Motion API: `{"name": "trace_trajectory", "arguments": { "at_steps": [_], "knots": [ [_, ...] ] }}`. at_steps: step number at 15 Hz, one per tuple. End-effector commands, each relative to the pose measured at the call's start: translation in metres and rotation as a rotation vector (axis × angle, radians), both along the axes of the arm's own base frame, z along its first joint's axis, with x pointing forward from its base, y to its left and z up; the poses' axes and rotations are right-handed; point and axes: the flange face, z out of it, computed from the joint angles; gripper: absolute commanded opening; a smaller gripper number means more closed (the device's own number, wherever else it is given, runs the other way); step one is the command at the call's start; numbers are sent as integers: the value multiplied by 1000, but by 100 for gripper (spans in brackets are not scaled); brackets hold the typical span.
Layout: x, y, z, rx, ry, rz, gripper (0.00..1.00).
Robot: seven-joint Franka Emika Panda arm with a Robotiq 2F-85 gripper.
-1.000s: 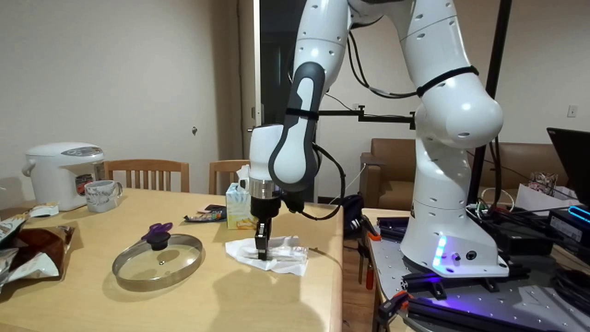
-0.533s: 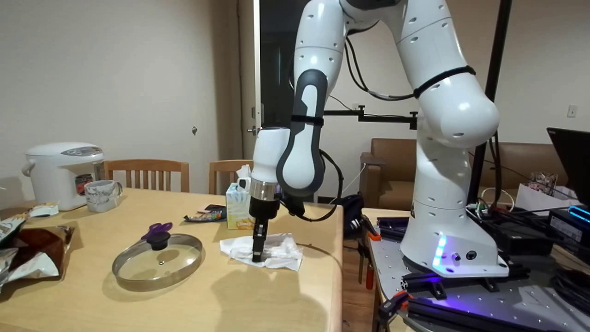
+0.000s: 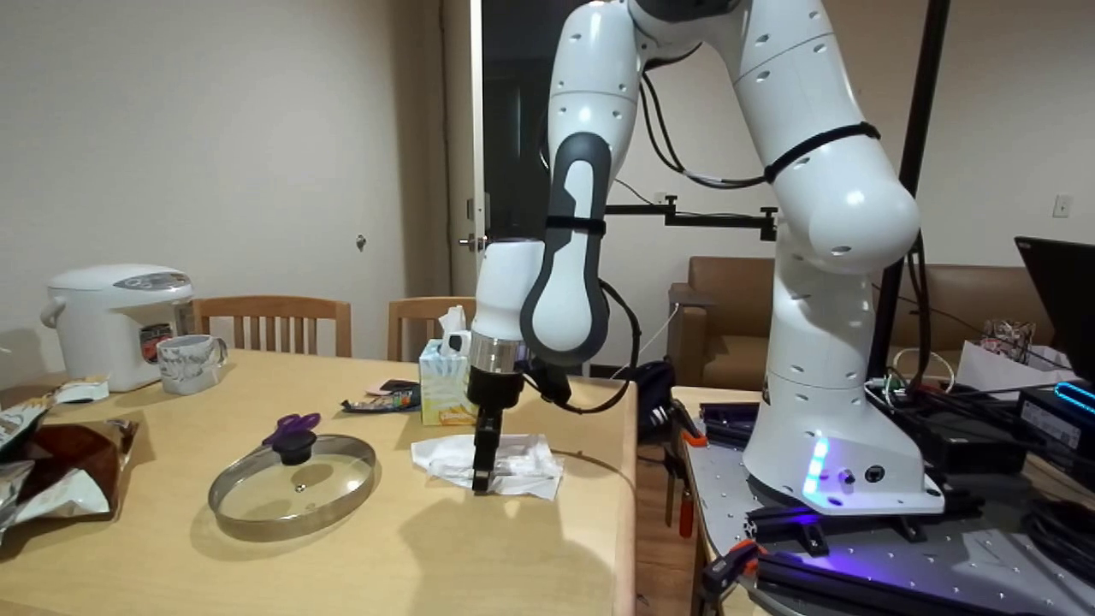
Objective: Put a tissue on the table then put the pack on the table on it
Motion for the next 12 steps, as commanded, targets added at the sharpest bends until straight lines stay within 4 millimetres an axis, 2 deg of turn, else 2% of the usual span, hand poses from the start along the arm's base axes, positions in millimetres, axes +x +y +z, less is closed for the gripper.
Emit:
{"name": "trace_trajectory", "arguments": {
  "at_steps": [1,3,7,12],
  "knots": [
    [-7,4,9,10,-10,-2,100],
    [-9,7,18,4,-17,-8,100],
    [-15,9,48,-16,-33,-28,100],
    [-30,7,84,-63,64,-79,100]
  ]
}}
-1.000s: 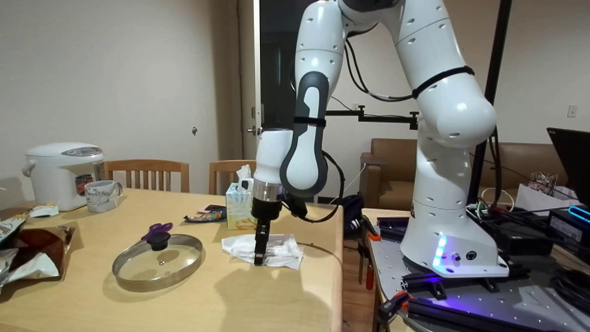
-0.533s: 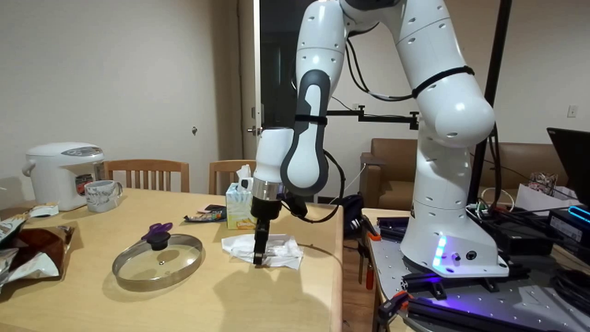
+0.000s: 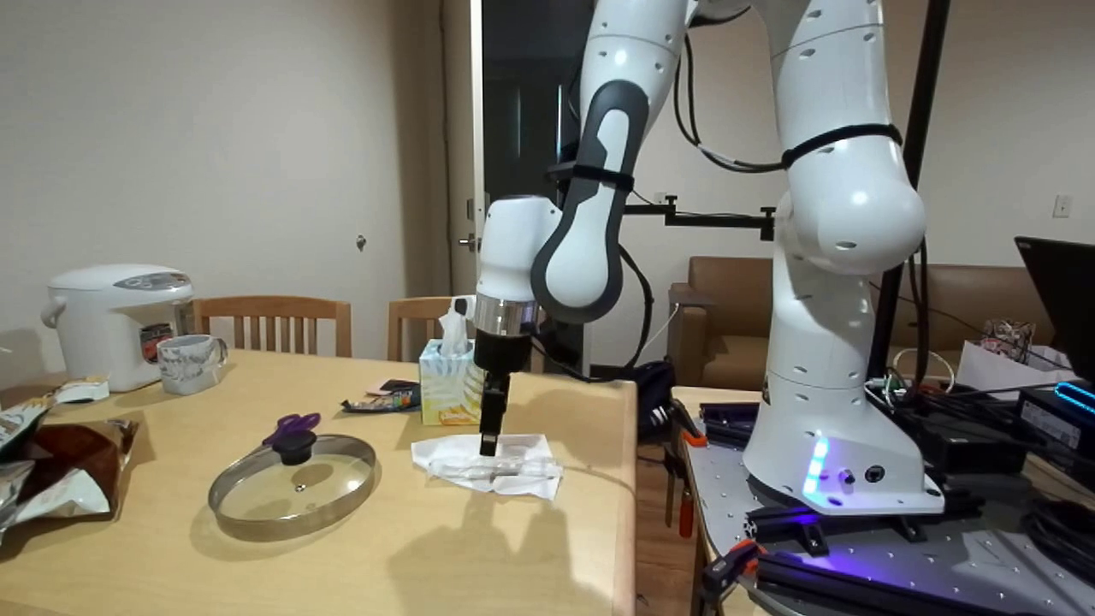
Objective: Put a tissue on the table then put the pack on the table on it
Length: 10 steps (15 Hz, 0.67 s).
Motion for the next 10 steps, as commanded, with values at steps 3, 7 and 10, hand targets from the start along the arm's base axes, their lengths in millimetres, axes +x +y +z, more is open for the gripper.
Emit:
{"name": "trace_trajectory", "arguments": {
  "at_steps": [3,7,10],
  "knots": [
    [-25,8,47,-45,96,-61,100],
    [-31,22,65,-45,143,-53,100],
    [-22,22,64,-43,143,-35,100]
  ]
}}
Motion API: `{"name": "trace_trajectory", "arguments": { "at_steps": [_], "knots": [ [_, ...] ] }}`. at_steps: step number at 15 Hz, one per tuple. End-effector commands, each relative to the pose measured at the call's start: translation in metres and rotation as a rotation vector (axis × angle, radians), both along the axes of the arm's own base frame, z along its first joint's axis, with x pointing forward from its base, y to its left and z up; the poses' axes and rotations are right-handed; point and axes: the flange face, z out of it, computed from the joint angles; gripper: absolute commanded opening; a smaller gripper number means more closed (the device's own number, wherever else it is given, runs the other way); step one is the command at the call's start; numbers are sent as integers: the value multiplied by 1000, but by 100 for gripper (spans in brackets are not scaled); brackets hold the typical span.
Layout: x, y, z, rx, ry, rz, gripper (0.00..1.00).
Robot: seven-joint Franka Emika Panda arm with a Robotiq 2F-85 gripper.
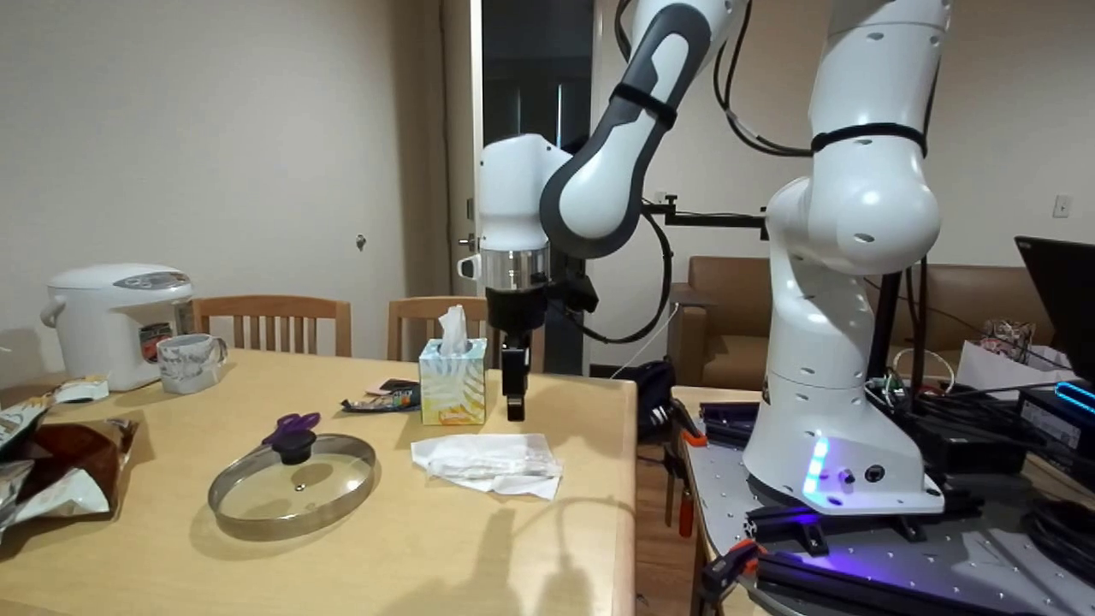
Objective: Put a tissue on the table then put the pack on the table on it
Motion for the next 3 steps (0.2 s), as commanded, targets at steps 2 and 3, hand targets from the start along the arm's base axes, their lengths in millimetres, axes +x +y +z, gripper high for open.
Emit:
{"name": "trace_trajectory", "arguments": {
  "at_steps": [2,3],
  "knots": [
    [-2,3,4,3,2,2,100],
    [-3,4,4,3,2,3,100]
  ]
}}
